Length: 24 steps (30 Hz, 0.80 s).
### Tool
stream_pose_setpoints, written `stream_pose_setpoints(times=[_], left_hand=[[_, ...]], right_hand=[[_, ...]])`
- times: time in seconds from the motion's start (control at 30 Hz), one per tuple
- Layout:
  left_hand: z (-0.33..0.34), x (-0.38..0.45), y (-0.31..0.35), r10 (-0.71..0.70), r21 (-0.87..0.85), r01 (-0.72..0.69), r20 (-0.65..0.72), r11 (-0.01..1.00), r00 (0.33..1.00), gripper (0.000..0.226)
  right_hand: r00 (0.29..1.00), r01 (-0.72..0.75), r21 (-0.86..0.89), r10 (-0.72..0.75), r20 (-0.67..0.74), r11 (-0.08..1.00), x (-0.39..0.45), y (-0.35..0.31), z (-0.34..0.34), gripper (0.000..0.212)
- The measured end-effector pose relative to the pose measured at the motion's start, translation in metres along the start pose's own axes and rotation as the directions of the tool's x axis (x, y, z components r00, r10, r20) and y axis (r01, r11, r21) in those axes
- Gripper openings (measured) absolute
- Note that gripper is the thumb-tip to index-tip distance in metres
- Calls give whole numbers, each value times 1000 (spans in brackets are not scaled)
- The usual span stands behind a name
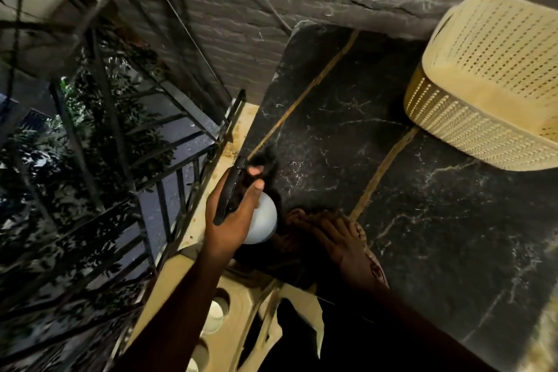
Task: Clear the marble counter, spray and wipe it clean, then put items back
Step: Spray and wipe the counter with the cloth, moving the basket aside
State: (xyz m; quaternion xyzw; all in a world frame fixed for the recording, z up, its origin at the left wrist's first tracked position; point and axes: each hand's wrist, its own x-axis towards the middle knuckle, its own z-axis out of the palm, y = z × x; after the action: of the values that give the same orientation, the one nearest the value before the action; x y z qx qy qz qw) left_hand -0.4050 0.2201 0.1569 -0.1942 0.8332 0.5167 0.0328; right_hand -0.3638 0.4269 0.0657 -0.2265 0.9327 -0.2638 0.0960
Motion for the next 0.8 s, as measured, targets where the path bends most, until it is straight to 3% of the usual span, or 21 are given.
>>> stream_pose_setpoints(times=[0.07, 0.1, 0.2, 0.33, 0.47, 0.57, 0.67, 0.8], left_hand=[[-3, -6, 1, -134, 25, 132, 138, 991, 981, 77], [-4, -8, 2, -166, 23, 165, 141, 986, 976, 69], [-5, -12, 11, -173, -62, 173, 8, 983, 985, 34], [-6, -20, 16, -117, -108, 122, 49, 987, 992, 47], [-23, -21, 5, 22, -63, -18, 68, 998, 997, 84], [-46, -32, -8, 140, -17, -139, 160, 990, 977, 103], [-73, -41, -5, 133, 12, -137, 186, 990, 974, 115], [-93, -49, 20, 234, 45, -245, 168, 968, 958, 107]], right_hand=[[1000, 17, -35, -16, 17, 999, -1, 2, 3, 55], [999, 22, -53, -20, 27, 998, -1, 2, 4, 55], [999, -2, -62, 4, 34, 998, -1, 1, 4, 57], [1000, -11, -97, 13, 24, 995, 1, -1, 2, 54], [1000, -15, -114, 14, -10, 993, 6, -8, -4, 52], [991, -12, -50, 5, -134, 999, 6, -20, -19, 46], [954, 52, 48, -35, -297, 998, 11, -47, -45, 47], [896, 108, 89, -58, -440, 990, 19, -80, -79, 46]])
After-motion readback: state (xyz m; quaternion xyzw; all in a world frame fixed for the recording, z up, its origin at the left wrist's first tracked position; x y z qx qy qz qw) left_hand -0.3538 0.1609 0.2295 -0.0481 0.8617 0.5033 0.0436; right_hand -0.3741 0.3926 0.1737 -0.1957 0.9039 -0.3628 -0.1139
